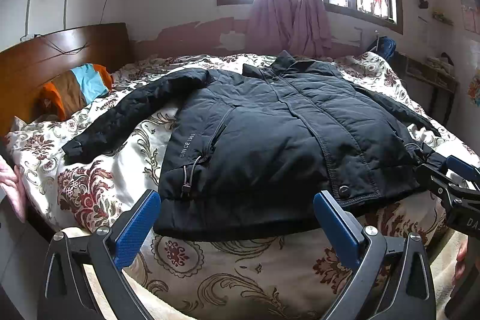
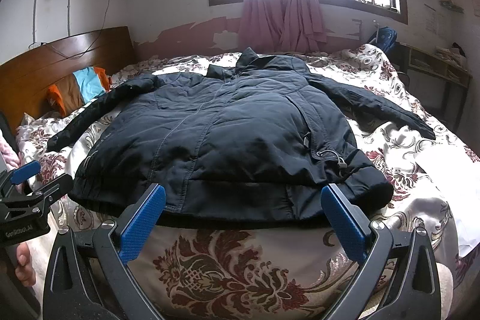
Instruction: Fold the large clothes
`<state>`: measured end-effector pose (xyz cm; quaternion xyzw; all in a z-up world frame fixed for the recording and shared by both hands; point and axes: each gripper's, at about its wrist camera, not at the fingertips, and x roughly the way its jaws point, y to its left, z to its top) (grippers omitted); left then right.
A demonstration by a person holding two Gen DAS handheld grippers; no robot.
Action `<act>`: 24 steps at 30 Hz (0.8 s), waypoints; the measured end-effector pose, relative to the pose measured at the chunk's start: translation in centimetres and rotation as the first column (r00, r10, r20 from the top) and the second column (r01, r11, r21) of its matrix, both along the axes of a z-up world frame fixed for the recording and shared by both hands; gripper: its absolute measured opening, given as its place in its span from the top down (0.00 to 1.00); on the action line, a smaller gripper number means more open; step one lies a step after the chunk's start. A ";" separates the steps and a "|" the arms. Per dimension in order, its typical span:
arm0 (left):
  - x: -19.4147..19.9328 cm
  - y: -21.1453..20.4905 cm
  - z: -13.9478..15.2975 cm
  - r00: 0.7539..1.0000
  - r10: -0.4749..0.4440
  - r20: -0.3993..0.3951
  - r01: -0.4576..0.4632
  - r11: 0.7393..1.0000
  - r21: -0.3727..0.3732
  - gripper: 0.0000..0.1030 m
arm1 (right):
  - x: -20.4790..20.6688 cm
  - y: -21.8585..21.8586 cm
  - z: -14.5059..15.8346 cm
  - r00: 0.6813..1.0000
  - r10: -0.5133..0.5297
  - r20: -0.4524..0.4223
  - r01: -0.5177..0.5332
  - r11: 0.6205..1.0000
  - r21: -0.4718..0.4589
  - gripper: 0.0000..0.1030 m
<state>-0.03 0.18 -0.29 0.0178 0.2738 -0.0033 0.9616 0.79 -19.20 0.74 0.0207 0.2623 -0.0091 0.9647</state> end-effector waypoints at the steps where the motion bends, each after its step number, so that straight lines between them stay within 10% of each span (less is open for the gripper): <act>1: 0.0 0.0 0.0 1.000 -0.001 0.000 0.001 1.000 0.001 0.00 | 0.0 0.0 0.0 1.000 0.000 0.000 0.000 1.000 0.000 0.01; 24: 0.0 -0.1 -0.1 1.000 0.000 -0.002 0.000 1.000 -0.005 0.00 | 0.0 0.0 0.1 1.000 0.001 0.002 -0.001 1.000 0.003 0.01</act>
